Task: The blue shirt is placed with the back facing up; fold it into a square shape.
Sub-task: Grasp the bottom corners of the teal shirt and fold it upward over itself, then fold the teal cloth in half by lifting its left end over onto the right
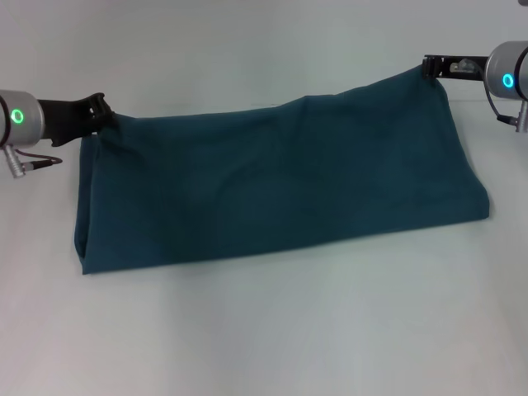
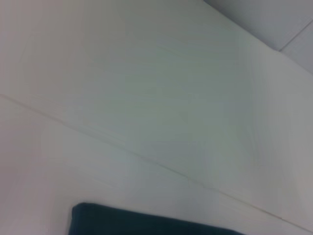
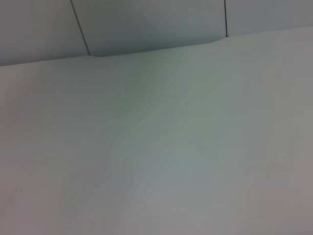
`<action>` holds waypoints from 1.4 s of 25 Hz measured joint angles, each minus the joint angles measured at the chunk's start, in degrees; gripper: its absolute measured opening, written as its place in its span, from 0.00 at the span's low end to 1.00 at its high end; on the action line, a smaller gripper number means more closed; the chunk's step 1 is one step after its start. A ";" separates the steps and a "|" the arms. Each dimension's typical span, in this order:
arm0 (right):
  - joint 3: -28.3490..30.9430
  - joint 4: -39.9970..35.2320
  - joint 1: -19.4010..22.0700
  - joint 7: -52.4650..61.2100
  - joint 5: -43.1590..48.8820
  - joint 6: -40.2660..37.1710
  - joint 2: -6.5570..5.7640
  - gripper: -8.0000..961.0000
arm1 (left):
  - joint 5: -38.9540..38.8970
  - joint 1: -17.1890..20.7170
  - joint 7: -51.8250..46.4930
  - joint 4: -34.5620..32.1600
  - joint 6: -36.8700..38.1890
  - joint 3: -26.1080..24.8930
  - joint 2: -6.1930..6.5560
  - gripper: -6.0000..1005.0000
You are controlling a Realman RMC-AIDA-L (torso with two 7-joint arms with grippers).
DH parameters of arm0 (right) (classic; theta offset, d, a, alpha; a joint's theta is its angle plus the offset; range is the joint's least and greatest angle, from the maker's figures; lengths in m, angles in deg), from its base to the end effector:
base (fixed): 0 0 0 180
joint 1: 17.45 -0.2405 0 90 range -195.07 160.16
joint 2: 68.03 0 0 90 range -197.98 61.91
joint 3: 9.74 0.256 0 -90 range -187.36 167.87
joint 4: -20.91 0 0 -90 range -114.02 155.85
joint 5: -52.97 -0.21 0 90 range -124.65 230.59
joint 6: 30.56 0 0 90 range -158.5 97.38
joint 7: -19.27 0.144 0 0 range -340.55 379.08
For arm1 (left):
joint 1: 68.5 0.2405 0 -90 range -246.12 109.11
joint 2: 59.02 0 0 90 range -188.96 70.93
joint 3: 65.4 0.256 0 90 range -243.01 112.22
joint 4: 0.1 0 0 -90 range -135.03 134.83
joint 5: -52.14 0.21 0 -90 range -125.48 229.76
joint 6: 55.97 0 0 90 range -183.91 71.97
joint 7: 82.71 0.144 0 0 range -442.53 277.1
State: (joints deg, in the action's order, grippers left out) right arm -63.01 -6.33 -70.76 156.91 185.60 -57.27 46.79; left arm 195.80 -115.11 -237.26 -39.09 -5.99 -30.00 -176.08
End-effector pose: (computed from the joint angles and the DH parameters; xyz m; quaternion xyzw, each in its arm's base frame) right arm 0.2234 0.5031 0.0266 -0.7533 0.4596 0.1337 0.4510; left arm -0.2640 0.4591 0.0460 -0.6613 -0.6394 -0.1814 0.3477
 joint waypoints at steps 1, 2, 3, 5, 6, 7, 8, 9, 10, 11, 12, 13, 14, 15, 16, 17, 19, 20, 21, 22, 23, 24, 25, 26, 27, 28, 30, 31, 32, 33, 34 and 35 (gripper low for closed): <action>0.01 0.00 -0.01 0.00 0.00 0.05 -0.09 0.14 | -0.04 0.04 -0.02 0.01 -0.59 0.02 -0.18 0.07; 0.01 0.00 -0.01 0.00 0.00 0.05 -0.09 0.14 | -0.08 0.10 -0.12 0.02 -1.27 0.01 -0.37 0.08; 0.08 0.00 -0.02 -0.01 0.00 -0.24 -0.28 0.14 | -0.11 0.28 -0.48 0.06 -2.24 -0.22 -0.60 0.08; 0.29 0.00 -0.04 0.01 0.00 -0.93 -0.73 0.14 | -0.13 0.36 -0.73 0.08 -2.67 -0.35 -0.68 0.09; 0.38 0.00 -0.06 0.36 0.00 -1.18 -1.05 0.15 | -0.31 0.49 -1.09 0.08 -3.46 -0.56 -0.84 0.10; 0.42 0.00 -0.10 1.12 0.01 -1.35 -1.47 0.15 | -0.66 0.62 -1.32 0.09 -3.94 -0.66 -0.93 0.10; 0.43 0.07 -0.10 1.90 0.00 -1.59 -1.92 0.15 | -1.08 0.75 -1.42 0.10 -4.18 -0.70 -0.93 0.11; 0.45 0.16 -0.11 2.62 0.00 -1.76 -2.41 0.15 | -1.69 0.97 -1.45 0.12 -4.28 -0.73 -0.90 0.11; 0.46 0.27 -0.03 3.31 0.00 -1.98 -2.94 0.17 | -2.45 1.24 -1.45 0.13 -4.34 -0.74 -0.81 0.12; 0.49 0.28 0.20 3.96 -0.07 -2.27 -3.34 0.20 | -3.62 1.88 -1.34 0.03 -4.47 -0.76 -0.60 0.16; 0.54 0.23 0.55 4.52 -0.15 -2.75 -3.67 0.23 | -3.62 1.88 -1.34 0.03 -4.47 -0.76 -0.60 0.20; 0.66 -0.13 1.01 4.96 -0.28 -3.33 -3.93 0.25 | -4.37 2.51 -1.10 -0.25 -4.51 -0.77 -0.34 0.24; 1.12 -0.67 1.73 5.42 -0.47 -4.48 -4.18 0.28 | -4.37 2.51 -1.10 -0.25 -4.51 -0.77 -0.34 0.28; 1.60 -1.05 2.29 5.63 -0.59 -5.51 -4.31 0.31 | -4.52 2.85 -1.06 -0.34 -4.39 -0.85 -0.16 0.32; 2.68 -1.79 3.18 5.57 -0.67 -7.59 -4.40 0.33 | -4.58 3.25 -1.04 -0.39 -4.02 -1.13 0.06 0.35; 3.41 -2.37 3.85 5.47 -0.74 -9.20 -4.39 0.36 | -4.59 3.53 -0.97 -0.41 -3.39 -1.54 0.19 0.38; 5.23 -5.18 6.22 5.06 -1.04 -14.74 -4.05 0.44 | -4.76 4.36 -0.64 -0.86 -0.67 -2.99 0.41 0.44; 5.99 -6.92 7.76 4.74 -1.50 -18.09 -3.76 0.48 | -5.66 5.23 0.04 -1.53 2.06 -3.86 0.48 0.47; 6.81 -9.00 9.57 3.97 -2.59 -21.78 -3.39 0.52 | -6.83 5.91 0.70 -2.07 4.30 -4.32 0.49 0.50; 7.73 -10.58 11.42 2.60 -4.46 -25.70 -3.19 0.56 | -8.79 7.17 1.90 -2.88 7.26 -4.98 0.48 0.53; 9.81 -12.10 14.80 -0.92 -9.31 -33.16 -3.10 0.61 | -14.36 9.95 4.68 -4.28 14.06 -6.24 0.24 0.56; 9.81 -12.10 14.80 -0.92 -9.31 -33.16 -3.10 0.66 | -14.36 9.95 4.68 -4.28 14.06 -6.24 0.24 0.60; 11.11 -12.22 16.48 -3.08 -12.48 -37.40 -3.25 0.71 | -17.32 11.37 5.94 -4.71 17.68 -6.97 0.11 0.64; 12.47 -11.98 18.09 -5.05 -15.44 -41.56 -3.42 0.76 | -20.08 12.92 6.98 -4.95 21.58 -7.99 0.05 0.68; 13.93 -11.52 19.60 -6.71 -18.04 -44.95 -3.55 0.81 | -21.39 13.70 7.40 -4.97 23.62 -8.56 0.00 0.72; 15.67 -10.86 21.38 -8.61 -20.95 -49.18 -3.70 0.86 | -23.02 15.26 7.77 -4.82 27.84 -10.02 -0.08 0.75; 17.98 -9.71 23.84 -11.07 -23.98 -54.34 -3.87 0.90 | -23.63 16.99 7.71 -4.31 32.51 -12.00 -0.37 0.83; 19.02 -9.11 25.11 -12.02 -25.04 -56.67 -4.00 0.92 | -23.66 17.89 7.37 -4.10 34.78 -13.15 -0.55 0.86; 19.57 -8.76 25.88 -12.41 -25.32 -58.13 -4.11 0.94 | -23.57 18.87 6.94 -3.90 36.76 -14.21 -0.74 0.90; 19.93 -8.46 26.51 -12.72 -25.44 -59.44 -4.21 0.96 | -23.39 20.68 5.87 -3.74 39.49 -15.57 -0.99 0.93; 20.07 -8.09 26.99 -12.98 -25.41 -60.60 -4.44 0.98 | -23.39 20.68 5.87 -3.74 39.49 -15.57 -0.99 0.93; 20.05 -7.56 27.29 -13.19 -24.95 -61.48 -4.78 0.98 | -23.35 21.66 5.20 -3.72 40.60 -16.10 -1.09 0.93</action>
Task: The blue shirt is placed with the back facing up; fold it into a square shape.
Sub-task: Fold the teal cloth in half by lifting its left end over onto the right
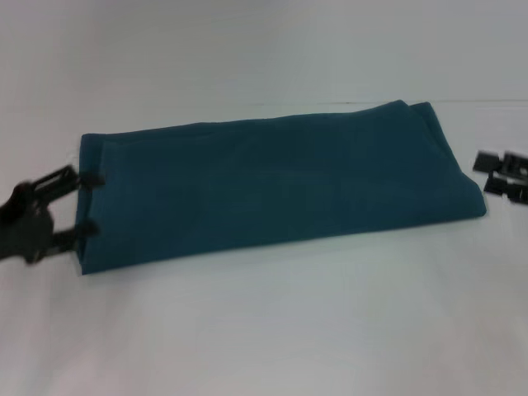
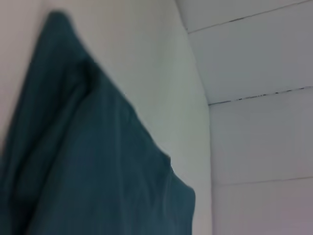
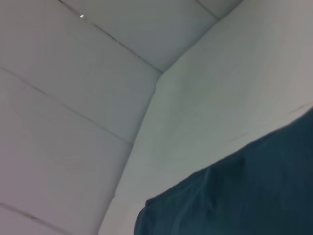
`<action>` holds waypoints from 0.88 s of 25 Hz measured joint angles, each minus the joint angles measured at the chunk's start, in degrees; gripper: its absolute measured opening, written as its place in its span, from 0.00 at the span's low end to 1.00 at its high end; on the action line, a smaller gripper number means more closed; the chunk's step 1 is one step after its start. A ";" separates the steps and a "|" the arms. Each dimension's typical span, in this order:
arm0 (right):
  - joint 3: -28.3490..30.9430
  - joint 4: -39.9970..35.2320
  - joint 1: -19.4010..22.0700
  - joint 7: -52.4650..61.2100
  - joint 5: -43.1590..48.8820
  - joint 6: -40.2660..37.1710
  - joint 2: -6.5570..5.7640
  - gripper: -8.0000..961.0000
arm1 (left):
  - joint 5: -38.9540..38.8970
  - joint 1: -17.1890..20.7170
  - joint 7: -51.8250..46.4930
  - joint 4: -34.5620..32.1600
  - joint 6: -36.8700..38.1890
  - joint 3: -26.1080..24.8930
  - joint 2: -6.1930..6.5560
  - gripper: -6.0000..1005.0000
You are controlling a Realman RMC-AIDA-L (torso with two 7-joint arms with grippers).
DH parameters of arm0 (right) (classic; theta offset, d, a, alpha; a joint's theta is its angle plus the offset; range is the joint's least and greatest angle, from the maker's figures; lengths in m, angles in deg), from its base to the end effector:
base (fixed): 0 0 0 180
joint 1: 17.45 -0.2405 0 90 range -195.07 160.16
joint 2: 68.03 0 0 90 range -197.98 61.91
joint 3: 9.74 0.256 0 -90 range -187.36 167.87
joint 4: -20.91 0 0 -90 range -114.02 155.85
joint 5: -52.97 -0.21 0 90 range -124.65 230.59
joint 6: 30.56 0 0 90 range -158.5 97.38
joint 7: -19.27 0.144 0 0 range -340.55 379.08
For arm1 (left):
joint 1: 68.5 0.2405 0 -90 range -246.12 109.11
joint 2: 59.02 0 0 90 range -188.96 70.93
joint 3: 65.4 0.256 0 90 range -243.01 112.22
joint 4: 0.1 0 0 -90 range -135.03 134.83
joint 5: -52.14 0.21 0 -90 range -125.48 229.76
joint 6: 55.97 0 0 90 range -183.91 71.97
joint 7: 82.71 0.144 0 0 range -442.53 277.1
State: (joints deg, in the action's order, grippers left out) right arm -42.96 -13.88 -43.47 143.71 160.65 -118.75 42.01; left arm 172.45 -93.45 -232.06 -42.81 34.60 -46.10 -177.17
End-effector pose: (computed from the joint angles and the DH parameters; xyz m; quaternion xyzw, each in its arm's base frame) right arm 0.3140 0.3337 0.0813 -0.7299 0.5808 0.3376 0.1264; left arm -0.3228 0.3117 0.0612 -0.5586 -0.7415 -0.3642 0.0736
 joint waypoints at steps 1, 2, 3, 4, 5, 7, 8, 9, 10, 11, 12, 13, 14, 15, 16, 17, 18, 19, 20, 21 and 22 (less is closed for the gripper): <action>-0.08 0.42 0.13 -0.20 0.44 -0.80 -0.32 0.98 | 0.01 0.81 -0.96 0.02 1.11 -0.55 -0.12 0.93; -0.16 1.07 0.19 -0.41 1.43 -1.97 -0.92 0.98 | 0.02 1.61 -1.84 0.03 1.90 -1.09 -0.23 0.93; -0.17 1.28 0.19 -0.43 1.98 -2.54 -1.19 0.98 | 0.09 2.66 -3.17 0.06 2.79 -1.83 -0.46 0.93; -0.17 1.48 0.17 -0.42 2.80 -3.31 -1.59 0.98 | 0.09 2.66 -3.17 0.06 2.79 -1.83 -0.46 0.93; -0.16 1.51 0.13 -0.42 3.30 -3.57 -1.73 0.98 | 0.28 3.43 -4.10 0.14 3.02 -2.17 -0.76 0.93; 0.04 1.48 0.08 -0.41 4.08 -3.76 -1.85 0.98 | 0.77 4.24 -5.44 0.53 2.74 -2.25 -1.21 0.93; 0.19 1.37 0.08 -0.45 4.30 -3.71 -1.85 0.98 | 0.97 4.43 -5.88 0.80 2.55 -2.24 -1.37 0.93; 0.31 1.31 0.07 -0.53 4.46 -3.61 -1.85 0.98 | 1.16 4.60 -6.32 1.13 2.20 -2.26 -1.44 0.93; 0.35 1.31 0.01 -0.61 4.48 -3.54 -1.86 0.98 | 1.40 4.77 -6.77 1.47 1.63 -2.26 -1.54 0.93; 0.37 1.31 -0.08 -0.75 4.50 -3.51 -1.87 0.98 | 1.70 4.90 -7.24 1.79 0.90 -2.19 -1.66 0.93; 0.39 1.33 -0.18 -0.92 4.50 -3.49 -1.90 0.98 | 2.13 4.91 -7.77 2.02 0.12 -2.07 -1.74 0.93; 0.37 1.31 -0.25 -1.03 4.50 -3.48 -1.92 0.98 | 2.74 4.90 -8.45 2.41 -0.97 -1.92 -1.85 0.93; 0.31 1.22 -0.31 -1.08 4.50 -3.45 -1.93 0.98 | 2.74 4.90 -8.45 2.41 -0.97 -1.92 -1.85 0.93; 0.23 1.11 -0.36 -1.09 4.50 -3.40 -1.94 0.98 | 3.20 4.80 -8.83 2.83 -1.86 -1.87 -1.89 0.93; 0.15 1.10 -0.40 -1.10 4.50 -3.33 -1.94 0.98 | 3.93 4.55 -9.71 4.38 -4.54 -1.85 -1.92 0.93; 0.11 1.10 -0.43 -1.10 4.50 -3.25 -1.94 0.98 | 3.97 4.52 -9.95 4.68 -5.15 -1.86 -1.91 0.93; 0.23 1.15 -0.45 -1.11 4.50 -3.01 -1.94 0.98 | 4.02 4.49 -10.68 5.15 -6.53 -1.87 -1.93 0.93; 0.31 1.15 -0.44 -1.11 4.50 -2.97 -1.94 0.98 | 4.01 4.47 -10.93 5.39 -7.13 -1.91 -1.98 0.93; 0.31 1.15 -0.44 -1.11 4.50 -2.97 -1.94 0.98 | 4.01 4.47 -10.93 5.39 -7.13 -1.91 -1.98 0.93; 0.36 1.15 -0.41 -1.11 4.50 -2.94 -1.94 0.98 | 3.95 4.45 -11.07 5.63 -7.63 -1.97 -2.05 0.93; 0.39 1.14 -0.38 -1.12 4.50 -2.90 -1.94 0.98 | 3.84 4.35 -11.15 5.82 -8.12 -2.10 -2.13 0.93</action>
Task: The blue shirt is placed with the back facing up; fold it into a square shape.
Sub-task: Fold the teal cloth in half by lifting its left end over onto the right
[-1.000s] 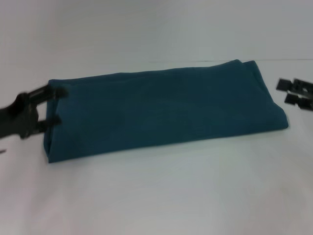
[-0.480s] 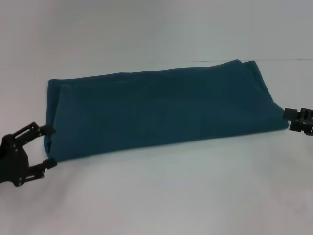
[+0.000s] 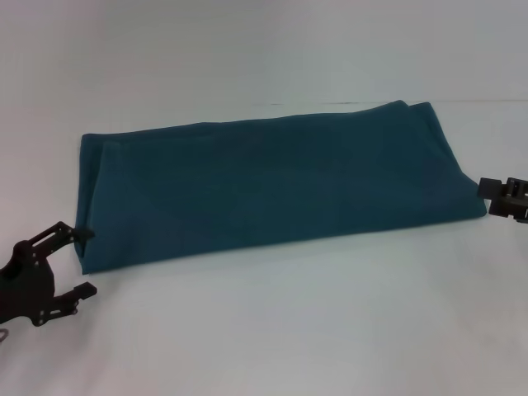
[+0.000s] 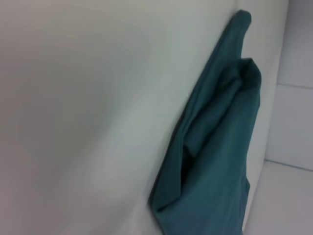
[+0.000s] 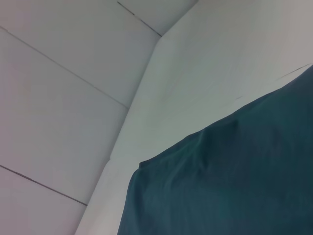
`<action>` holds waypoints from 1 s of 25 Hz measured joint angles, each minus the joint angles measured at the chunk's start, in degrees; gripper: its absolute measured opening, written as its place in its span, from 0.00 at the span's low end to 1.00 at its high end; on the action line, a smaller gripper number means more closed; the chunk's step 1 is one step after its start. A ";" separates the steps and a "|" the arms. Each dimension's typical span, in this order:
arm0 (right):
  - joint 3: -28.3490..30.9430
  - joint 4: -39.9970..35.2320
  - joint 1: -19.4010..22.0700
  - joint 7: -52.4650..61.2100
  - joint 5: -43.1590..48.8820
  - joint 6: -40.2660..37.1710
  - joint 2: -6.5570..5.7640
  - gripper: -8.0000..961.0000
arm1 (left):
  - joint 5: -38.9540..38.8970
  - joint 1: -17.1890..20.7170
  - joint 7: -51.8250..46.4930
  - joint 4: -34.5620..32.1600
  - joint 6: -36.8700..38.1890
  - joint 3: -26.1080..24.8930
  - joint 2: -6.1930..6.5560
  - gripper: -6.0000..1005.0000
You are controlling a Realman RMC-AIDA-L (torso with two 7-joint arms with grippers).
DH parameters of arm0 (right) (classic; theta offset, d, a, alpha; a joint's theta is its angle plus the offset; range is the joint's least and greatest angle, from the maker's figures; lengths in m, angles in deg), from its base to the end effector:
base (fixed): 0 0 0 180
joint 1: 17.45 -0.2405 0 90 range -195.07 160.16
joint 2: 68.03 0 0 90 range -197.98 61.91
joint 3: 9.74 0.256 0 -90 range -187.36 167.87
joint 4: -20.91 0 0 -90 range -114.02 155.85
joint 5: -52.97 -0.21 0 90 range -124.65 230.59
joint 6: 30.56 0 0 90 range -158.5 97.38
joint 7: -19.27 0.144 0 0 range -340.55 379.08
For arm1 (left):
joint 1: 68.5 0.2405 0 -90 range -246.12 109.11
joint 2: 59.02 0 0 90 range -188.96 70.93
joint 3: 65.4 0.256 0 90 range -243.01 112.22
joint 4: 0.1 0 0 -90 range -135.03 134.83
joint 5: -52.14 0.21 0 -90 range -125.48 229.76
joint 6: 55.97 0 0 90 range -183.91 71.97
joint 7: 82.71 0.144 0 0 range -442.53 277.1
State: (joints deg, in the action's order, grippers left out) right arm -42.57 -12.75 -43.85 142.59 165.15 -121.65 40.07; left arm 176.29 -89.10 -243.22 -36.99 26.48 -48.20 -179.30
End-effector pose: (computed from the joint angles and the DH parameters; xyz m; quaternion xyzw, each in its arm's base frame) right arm 0.3201 0.3261 0.0849 -0.7505 0.5789 0.2987 0.1120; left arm -0.3631 0.2802 0.0252 -0.3897 -0.8454 -0.3587 0.0694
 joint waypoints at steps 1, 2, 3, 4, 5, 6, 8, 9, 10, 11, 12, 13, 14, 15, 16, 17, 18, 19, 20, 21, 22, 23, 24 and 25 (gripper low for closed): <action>0.01 -0.01 0.01 0.00 0.00 0.04 0.00 0.98 | -0.02 -0.11 -0.15 0.10 -0.52 -0.04 -0.11 0.93; 0.01 -0.01 0.02 -0.01 -0.01 0.11 0.00 0.98 | 0.00 -0.21 -0.31 0.16 -0.86 -0.05 -0.21 0.93; 0.02 0.01 0.03 -0.01 -0.01 0.16 0.00 0.98 | 0.04 -0.31 -0.54 0.25 -1.39 -0.02 -0.29 0.93; 0.03 0.05 0.03 -0.02 -0.01 0.16 0.00 0.98 | 0.05 -0.40 -0.76 0.39 -1.99 0.06 -0.38 0.93; 0.04 0.08 0.04 -0.02 -0.01 0.16 0.00 0.98 | 0.03 -0.47 -0.95 0.62 -2.67 0.13 -0.46 0.93; 0.04 0.09 0.04 -0.02 -0.01 0.16 0.00 0.98 | -0.06 -0.55 -1.00 0.76 -3.18 0.11 -0.51 0.93; 0.04 0.10 0.10 -0.02 -0.02 0.14 0.00 0.98 | -0.10 -0.73 -1.05 0.92 -3.82 0.04 -0.56 0.93; 0.04 0.10 0.20 -0.02 -0.04 0.14 0.00 0.98 | -0.03 -0.86 -1.09 0.94 -4.19 0.02 -0.57 0.93; 0.04 0.10 0.20 -0.02 -0.04 0.14 0.00 0.98 | 0.01 -0.94 -1.11 0.94 -4.39 0.00 -0.57 0.93; 0.04 0.13 0.26 -0.02 -0.07 0.13 0.00 0.98 | 0.01 -0.97 -1.12 0.94 -4.60 -0.02 -0.57 0.93; 0.04 0.15 0.32 -0.02 -0.07 0.13 0.00 0.98 | -0.02 -0.99 -1.13 0.95 -4.89 -0.03 -0.58 0.93; 0.05 0.17 0.40 -0.02 -0.08 0.13 0.00 0.98 | -0.08 -0.99 -1.13 0.97 -5.16 -0.01 -0.60 0.93; 0.04 0.17 0.48 -0.02 -0.10 0.14 0.00 0.98 | -0.11 -1.02 -1.13 1.10 -5.55 0.03 -0.62 0.93; 0.05 0.20 0.50 -0.02 -0.16 0.14 0.00 0.98 | -0.10 -1.07 -1.14 1.21 -5.86 0.06 -0.64 0.93; 0.07 0.22 0.52 -0.02 -0.23 0.14 0.00 0.98 | -0.10 -1.15 -1.14 1.33 -6.20 0.08 -0.63 0.93; 0.09 0.23 0.55 -0.03 -0.29 0.14 0.00 0.98 | -0.10 -1.22 -1.14 1.43 -6.48 0.09 -0.63 0.93; 0.12 0.26 0.58 -0.06 -0.34 0.14 0.00 0.98 | -0.10 -1.25 -1.14 1.46 -6.68 0.08 -0.62 0.93; 0.14 0.26 0.60 -0.12 -0.36 0.14 0.00 0.98 | -0.10 -1.31 -1.11 1.47 -6.91 0.08 -0.61 0.93; 0.14 0.27 0.62 -0.22 -0.36 0.15 0.00 0.98 | -0.11 -1.38 -1.05 1.47 -7.11 0.10 -0.61 0.93; 0.14 0.27 0.62 -0.32 -0.36 0.16 0.00 0.98 | -0.11 -1.44 -0.98 1.47 -7.31 0.13 -0.61 0.93; 0.14 0.27 0.62 -0.44 -0.35 0.20 0.00 0.98 | -0.05 -1.54 -0.91 1.48 -7.51 0.13 -0.63 0.93; 0.14 0.27 0.63 -0.49 -0.37 0.27 0.00 0.98 | 0.03 -1.66 -0.87 1.48 -7.72 0.14 -0.65 0.93; 0.14 0.27 0.64 -0.54 -0.39 0.35 0.00 0.98 | 0.13 -1.81 -0.86 1.51 -7.92 0.15 -0.68 0.93; 0.14 0.27 0.64 -0.55 -0.41 0.39 0.00 0.98 | 0.21 -1.91 -0.87 1.56 -8.10 0.17 -0.69 0.93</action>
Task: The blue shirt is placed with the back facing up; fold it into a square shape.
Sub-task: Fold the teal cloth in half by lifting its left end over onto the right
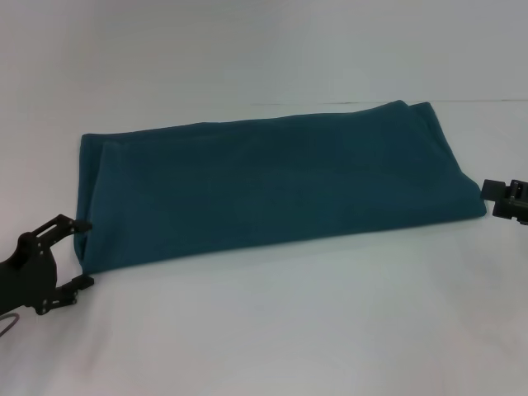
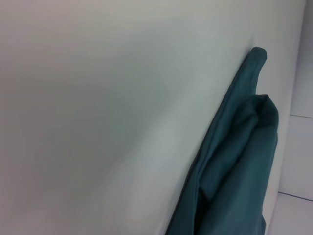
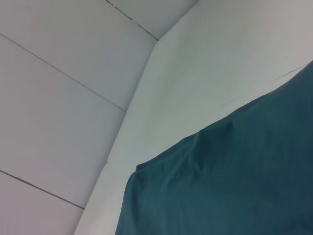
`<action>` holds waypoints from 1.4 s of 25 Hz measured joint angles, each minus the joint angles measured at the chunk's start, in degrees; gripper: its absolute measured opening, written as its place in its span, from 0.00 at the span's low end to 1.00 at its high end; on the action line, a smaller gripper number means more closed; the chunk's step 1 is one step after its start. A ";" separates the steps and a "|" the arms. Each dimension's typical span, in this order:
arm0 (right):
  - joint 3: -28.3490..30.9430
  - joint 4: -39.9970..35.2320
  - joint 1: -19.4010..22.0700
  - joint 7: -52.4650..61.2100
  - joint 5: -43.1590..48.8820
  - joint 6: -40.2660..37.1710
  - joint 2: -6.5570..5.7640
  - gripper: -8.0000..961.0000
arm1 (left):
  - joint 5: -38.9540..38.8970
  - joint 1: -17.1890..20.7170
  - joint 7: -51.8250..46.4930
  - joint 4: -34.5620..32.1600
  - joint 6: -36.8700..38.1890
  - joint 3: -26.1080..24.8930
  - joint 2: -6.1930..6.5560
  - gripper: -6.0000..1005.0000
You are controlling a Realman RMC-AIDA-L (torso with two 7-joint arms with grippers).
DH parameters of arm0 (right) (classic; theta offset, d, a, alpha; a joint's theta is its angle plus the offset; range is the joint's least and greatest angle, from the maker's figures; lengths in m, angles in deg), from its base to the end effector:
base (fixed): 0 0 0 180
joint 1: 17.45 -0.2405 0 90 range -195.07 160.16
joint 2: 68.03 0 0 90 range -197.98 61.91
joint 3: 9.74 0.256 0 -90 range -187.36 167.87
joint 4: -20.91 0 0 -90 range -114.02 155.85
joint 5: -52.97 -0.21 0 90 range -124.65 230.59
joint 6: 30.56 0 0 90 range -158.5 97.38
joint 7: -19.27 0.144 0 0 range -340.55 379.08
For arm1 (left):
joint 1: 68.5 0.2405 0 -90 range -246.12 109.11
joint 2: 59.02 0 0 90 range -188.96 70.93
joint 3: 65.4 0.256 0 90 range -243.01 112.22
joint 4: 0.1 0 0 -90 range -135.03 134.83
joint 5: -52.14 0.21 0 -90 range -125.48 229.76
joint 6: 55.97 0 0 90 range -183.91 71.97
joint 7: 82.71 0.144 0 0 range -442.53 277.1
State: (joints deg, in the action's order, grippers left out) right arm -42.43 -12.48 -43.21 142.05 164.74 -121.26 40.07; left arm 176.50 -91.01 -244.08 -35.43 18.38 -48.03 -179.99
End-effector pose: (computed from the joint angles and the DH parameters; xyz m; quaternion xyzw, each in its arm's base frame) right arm 0.3241 0.3233 0.0852 -0.7469 0.5807 0.3019 0.1177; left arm -0.3685 0.2969 0.0172 -0.3644 -0.8509 -0.3622 0.1095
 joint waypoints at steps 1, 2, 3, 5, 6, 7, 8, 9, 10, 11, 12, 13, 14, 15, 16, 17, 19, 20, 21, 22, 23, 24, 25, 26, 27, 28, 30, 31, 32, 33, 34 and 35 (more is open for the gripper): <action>0.00 0.00 0.00 0.00 0.00 0.02 0.00 0.98 | 0.06 -0.11 -0.02 0.03 -0.17 0.02 0.00 0.93; 0.02 0.00 0.00 0.00 0.00 0.04 0.00 0.98 | 0.08 -0.28 -0.07 0.05 -0.53 0.16 0.00 0.93; 0.04 0.00 0.00 0.01 0.00 0.04 0.00 0.98 | 0.08 -0.28 -0.07 0.05 -0.53 0.16 0.00 0.93; 0.13 0.00 0.00 0.01 0.00 0.04 0.00 0.99 | 0.09 -0.49 -0.14 0.09 -0.77 0.28 0.00 0.93; 0.18 0.00 0.00 0.02 0.00 0.04 0.00 0.99 | 0.09 -0.69 -0.19 0.26 -0.93 0.39 0.01 0.93; 0.24 0.00 0.01 0.02 0.00 0.04 0.00 0.99 | 0.11 -0.92 -0.19 0.45 -1.05 0.49 0.01 0.93; 0.34 0.00 0.01 0.02 0.00 0.03 0.00 0.99 | 0.13 -1.13 -0.19 0.62 -1.10 0.59 0.02 0.93; 0.39 0.00 0.00 0.03 0.00 0.03 0.00 0.99 | 0.15 -1.33 -0.18 0.78 -1.09 0.70 0.02 0.93; 0.45 0.00 0.00 0.03 0.00 0.02 0.00 0.99 | 0.17 -1.47 -0.15 0.81 -0.98 0.73 0.02 0.93; 0.49 0.00 0.00 0.05 0.00 0.02 0.00 0.99 | 0.20 -1.55 -0.11 0.79 -0.79 0.74 0.03 0.93; 0.57 0.00 0.01 0.07 0.00 0.02 0.00 0.99 | 0.19 -1.56 -0.11 0.69 -0.57 0.74 0.05 0.93; 0.66 0.00 0.00 0.11 0.00 0.02 0.00 0.99 | 0.16 -1.53 -0.09 0.51 -0.20 0.74 0.08 0.93; 0.77 0.00 0.00 0.15 0.00 0.02 0.00 0.99 | 0.08 -1.44 -0.06 0.41 0.14 0.68 0.10 0.93; 0.90 0.00 0.00 0.18 0.01 0.02 0.00 0.99 | -0.05 -1.29 -0.02 0.22 0.57 0.57 0.11 0.93; 1.06 0.00 0.01 0.20 0.01 0.01 0.00 0.99 | -0.20 -1.11 0.05 -0.01 0.93 0.43 0.12 0.93; 1.20 0.00 0.00 0.20 0.03 0.00 0.00 0.99 | -0.28 -0.95 0.12 -0.18 1.23 0.30 0.12 0.93; 1.47 0.00 0.00 0.19 0.11 -0.03 0.00 0.99 | -0.78 -0.57 0.37 -0.52 1.82 0.26 0.09 0.93; 1.52 0.00 0.00 0.19 0.14 -0.03 0.00 0.99 | -1.02 -0.42 0.42 -0.58 2.06 0.25 0.08 0.93; 1.52 0.00 -0.02 0.19 0.17 -0.04 0.00 0.99 | -1.10 -0.31 0.42 -0.59 2.19 0.26 0.08 0.93; 1.52 0.00 -0.03 0.18 0.19 -0.04 0.00 0.99 | -1.13 -0.18 0.39 -0.58 2.26 0.29 0.10 0.93; 1.52 0.00 -0.06 0.18 0.21 -0.03 0.00 0.99 | -0.98 -0.04 0.22 -0.54 2.33 0.34 0.12 0.93; 1.52 0.00 -0.07 0.18 0.25 -0.02 0.00 0.99 | -0.81 0.11 0.11 -0.53 2.51 0.34 0.12 0.93; 1.52 0.00 -0.08 0.17 0.28 -0.02 0.00 0.99 | -0.60 0.30 -0.02 -0.52 2.70 0.35 0.12 0.93; 1.52 0.00 -0.09 0.16 0.31 -0.03 0.00 0.99 | -0.46 0.52 -0.11 -0.52 2.94 0.32 0.11 0.93; 1.52 0.00 -0.09 0.14 0.33 -0.03 0.01 0.99 | -0.35 0.69 -0.16 -0.55 3.10 0.30 0.11 0.93; 1.52 0.00 -0.08 0.13 0.34 -0.03 0.03 0.99 | -0.32 0.87 -0.18 -0.59 3.18 0.29 0.10 0.93; 1.51 0.02 -0.05 0.12 0.34 -0.02 0.07 0.99 | -0.29 1.08 -0.20 -0.61 3.12 0.42 0.05 0.93; 1.49 0.03 -0.03 0.11 0.34 -0.02 0.10 0.99 | -0.28 1.05 -0.20 -0.54 3.02 0.53 0.02 0.93; 1.49 0.04 -0.03 0.11 0.35 -0.02 0.11 0.99 | -0.22 0.98 -0.19 -0.41 2.77 0.63 0.01 0.93; 1.48 0.05 -0.01 0.10 0.36 -0.02 0.16 0.99 | -0.19 0.87 -0.19 -0.34 2.56 0.70 0.01 0.93; 1.48 0.06 0.02 0.10 0.36 -0.02 0.19 0.99 | -0.13 0.75 -0.17 -0.26 2.29 0.72 0.00 0.93; 1.48 0.07 0.07 0.10 0.38 -0.03 0.22 0.99 | -0.08 0.64 -0.16 -0.22 2.08 0.74 -0.01 0.93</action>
State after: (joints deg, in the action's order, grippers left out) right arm -40.95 -12.41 -43.14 142.14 165.12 -121.29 40.29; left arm 176.42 -90.36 -244.25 -35.65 20.45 -47.29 -180.00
